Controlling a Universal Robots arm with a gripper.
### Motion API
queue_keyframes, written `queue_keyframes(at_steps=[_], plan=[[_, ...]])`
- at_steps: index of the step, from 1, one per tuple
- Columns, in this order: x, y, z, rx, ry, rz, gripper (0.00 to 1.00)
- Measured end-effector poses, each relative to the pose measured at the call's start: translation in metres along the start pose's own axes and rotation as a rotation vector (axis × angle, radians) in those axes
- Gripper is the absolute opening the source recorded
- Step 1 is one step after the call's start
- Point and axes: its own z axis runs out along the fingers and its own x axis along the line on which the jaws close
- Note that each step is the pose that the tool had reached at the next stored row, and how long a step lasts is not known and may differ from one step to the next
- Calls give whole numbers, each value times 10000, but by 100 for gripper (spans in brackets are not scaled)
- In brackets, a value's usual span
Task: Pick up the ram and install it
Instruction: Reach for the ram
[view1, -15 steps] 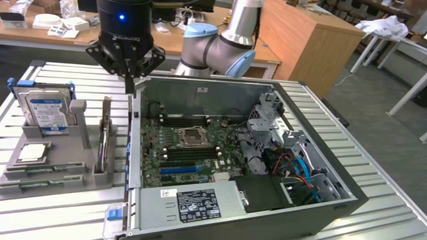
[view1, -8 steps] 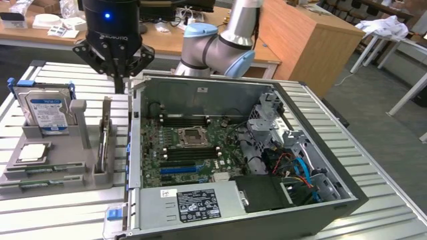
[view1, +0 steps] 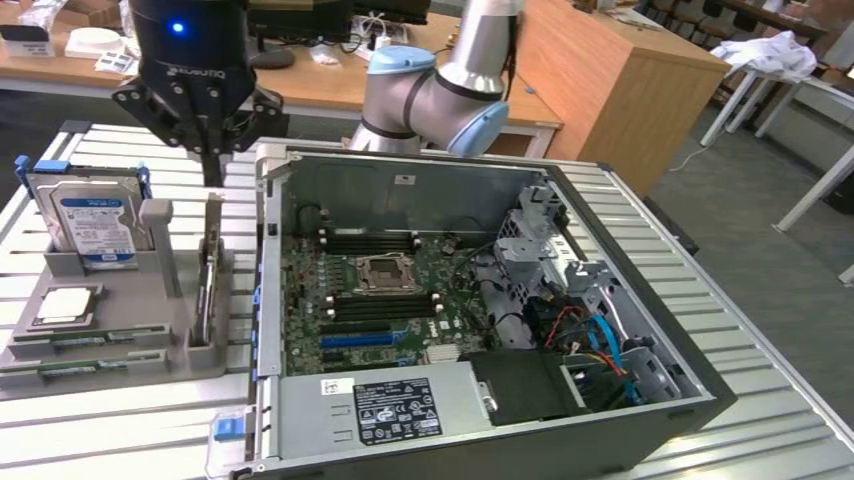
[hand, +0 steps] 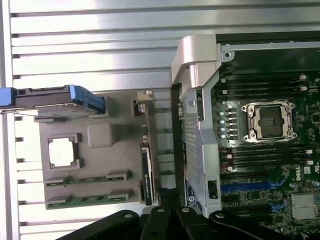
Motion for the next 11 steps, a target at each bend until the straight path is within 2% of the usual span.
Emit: queue_keyframes(at_steps=[11], plan=[[298, -22, 1, 0, 1, -1, 11]])
